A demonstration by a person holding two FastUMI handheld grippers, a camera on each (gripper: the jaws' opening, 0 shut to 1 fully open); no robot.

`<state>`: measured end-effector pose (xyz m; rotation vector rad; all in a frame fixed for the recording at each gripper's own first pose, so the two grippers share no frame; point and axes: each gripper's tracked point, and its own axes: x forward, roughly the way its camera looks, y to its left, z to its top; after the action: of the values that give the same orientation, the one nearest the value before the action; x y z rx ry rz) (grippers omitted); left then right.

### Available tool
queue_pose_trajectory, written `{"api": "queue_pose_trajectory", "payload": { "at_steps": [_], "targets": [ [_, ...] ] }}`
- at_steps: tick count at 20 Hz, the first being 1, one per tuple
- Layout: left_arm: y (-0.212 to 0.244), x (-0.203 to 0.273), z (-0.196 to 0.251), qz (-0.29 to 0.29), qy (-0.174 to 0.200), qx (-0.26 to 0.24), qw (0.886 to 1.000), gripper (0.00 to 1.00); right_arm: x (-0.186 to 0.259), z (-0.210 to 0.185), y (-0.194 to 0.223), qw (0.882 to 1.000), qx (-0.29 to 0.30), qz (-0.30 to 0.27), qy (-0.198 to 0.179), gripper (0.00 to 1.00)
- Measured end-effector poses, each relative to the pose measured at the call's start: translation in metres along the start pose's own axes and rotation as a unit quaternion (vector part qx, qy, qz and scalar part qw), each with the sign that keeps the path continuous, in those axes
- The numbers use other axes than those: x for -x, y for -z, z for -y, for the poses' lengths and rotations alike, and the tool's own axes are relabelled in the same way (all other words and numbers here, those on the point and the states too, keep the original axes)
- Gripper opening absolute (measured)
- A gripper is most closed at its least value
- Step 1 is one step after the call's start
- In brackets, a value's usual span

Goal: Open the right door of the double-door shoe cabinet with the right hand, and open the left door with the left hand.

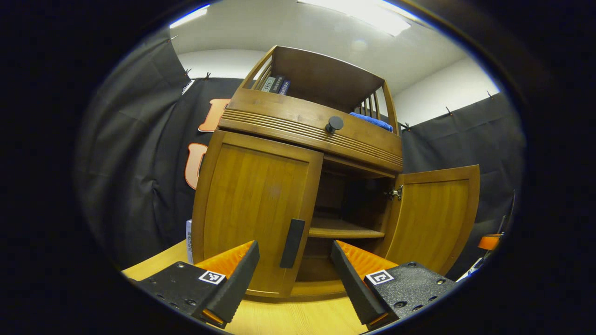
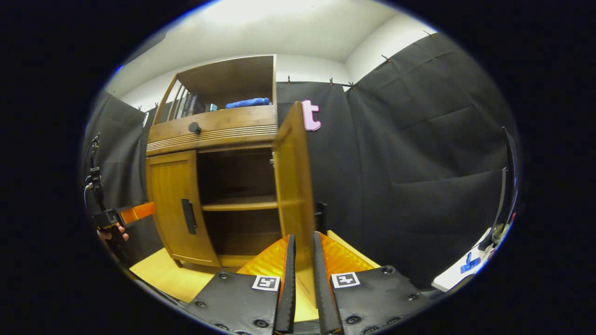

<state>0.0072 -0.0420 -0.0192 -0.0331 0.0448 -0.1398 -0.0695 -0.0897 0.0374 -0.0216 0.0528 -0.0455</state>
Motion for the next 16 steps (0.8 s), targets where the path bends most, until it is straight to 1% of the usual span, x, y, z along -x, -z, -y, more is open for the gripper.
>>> {"api": "queue_pose_trajectory", "payload": {
  "at_steps": [3,5,6,7,8,9,10,11,12,13,15,16],
  "targets": [
    [0.0,0.002,-0.004,0.003,-0.004,-0.005,1.0,0.91,0.0,-0.031,0.02,0.999,-0.022,-0.008,-0.039,0.27],
    [0.001,0.004,-0.009,0.002,-0.009,-0.01,1.0,0.98,-0.003,-0.031,0.029,0.999,-0.026,-0.013,-0.044,0.27],
    [0.002,0.005,-0.014,0.001,-0.013,-0.012,1.0,0.94,-0.006,-0.032,0.031,0.999,-0.022,-0.014,-0.04,0.27],
    [0.002,0.006,-0.018,0.001,-0.019,-0.015,1.0,0.98,-0.01,-0.035,0.032,0.999,-0.018,-0.016,-0.04,0.27],
    [0.002,0.007,-0.022,0.001,-0.023,-0.016,1.0,0.94,-0.014,-0.039,0.035,0.999,-0.015,-0.016,-0.042,0.27],
    [0.002,0.007,-0.025,0.0,-0.026,-0.017,1.0,0.94,-0.018,-0.043,0.037,0.999,-0.014,-0.017,-0.046,0.27],
    [0.004,0.005,-0.026,-0.001,-0.027,-0.018,0.999,0.98,-0.022,-0.047,0.039,0.999,-0.013,-0.018,-0.05,0.27],
    [0.004,0.003,-0.027,-0.001,-0.027,-0.017,0.999,0.94,-0.026,-0.052,0.041,0.998,-0.014,-0.019,-0.057,0.4],
    [0.004,-0.001,-0.027,-0.002,-0.027,-0.014,1.0,0.91,-0.03,-0.056,0.042,0.998,-0.014,-0.02,-0.061,0.37],
    [0.005,-0.005,-0.027,-0.003,-0.025,-0.009,1.0,0.94,-0.029,-0.054,0.044,0.998,-0.014,-0.025,-0.063,0.34],
    [0.007,-0.016,-0.019,-0.003,-0.011,0.004,1.0,0.95,-0.029,-0.06,0.046,0.997,-0.018,-0.026,-0.074,0.61],
    [0.01,-0.022,-0.013,-0.004,0.0,0.01,1.0,0.92,-0.029,-0.059,0.046,0.997,-0.021,-0.025,-0.072,0.74]
  ]
}}
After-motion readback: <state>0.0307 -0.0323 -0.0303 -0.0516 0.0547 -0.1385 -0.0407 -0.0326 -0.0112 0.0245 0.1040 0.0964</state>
